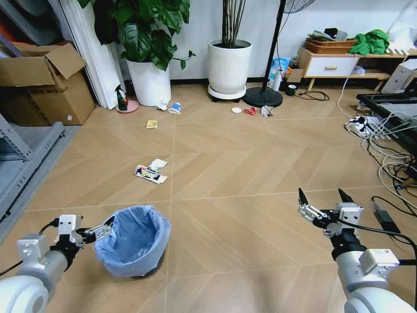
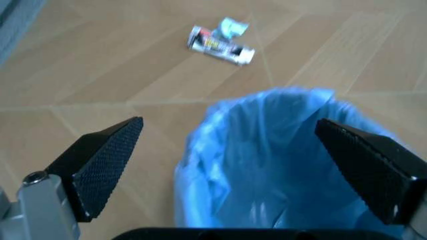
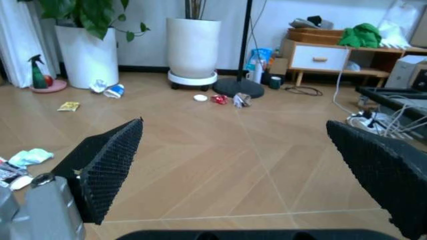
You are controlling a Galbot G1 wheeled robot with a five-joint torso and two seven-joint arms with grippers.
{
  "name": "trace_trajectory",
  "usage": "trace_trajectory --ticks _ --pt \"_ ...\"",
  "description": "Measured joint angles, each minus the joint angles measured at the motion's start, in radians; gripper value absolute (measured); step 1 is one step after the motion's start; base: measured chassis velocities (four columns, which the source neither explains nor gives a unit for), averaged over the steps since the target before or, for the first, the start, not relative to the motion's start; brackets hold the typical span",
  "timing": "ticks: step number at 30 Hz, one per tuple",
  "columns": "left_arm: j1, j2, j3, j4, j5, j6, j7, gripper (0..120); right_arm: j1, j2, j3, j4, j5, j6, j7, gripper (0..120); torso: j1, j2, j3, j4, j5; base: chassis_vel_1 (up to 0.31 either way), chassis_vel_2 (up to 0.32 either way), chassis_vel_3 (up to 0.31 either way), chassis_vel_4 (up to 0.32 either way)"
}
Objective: Pick up the trash bin and place the garbage on the floor into it.
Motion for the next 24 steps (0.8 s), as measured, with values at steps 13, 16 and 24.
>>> trace_trajectory --ticks 13,16,24 --pt "-0.093 0.071 0.056 0.166 -0.039 0.070 0.023 100 -0.007 0.000 0.007 -0.015 0.010 0.003 0.001 100 0.000 0.000 0.000 -0.0001 0.0004 0.000 0.000 0.000 0.000" --pt "-0.104 0.082 0.065 0.191 -0.039 0.076 0.034 100 -0.006 0.002 0.005 -0.019 0.009 0.004 0.001 100 0.000 0.000 0.000 -0.0001 0.0002 0.000 0.000 0.000 0.000" --pt "-0.151 0.109 0.108 0.266 -0.037 0.080 0.056 100 -0.001 0.009 0.002 -0.035 0.004 0.012 0.001 100 0.000 0.000 0.000 -0.0001 0.0003 0.000 0.000 0.000 0.000"
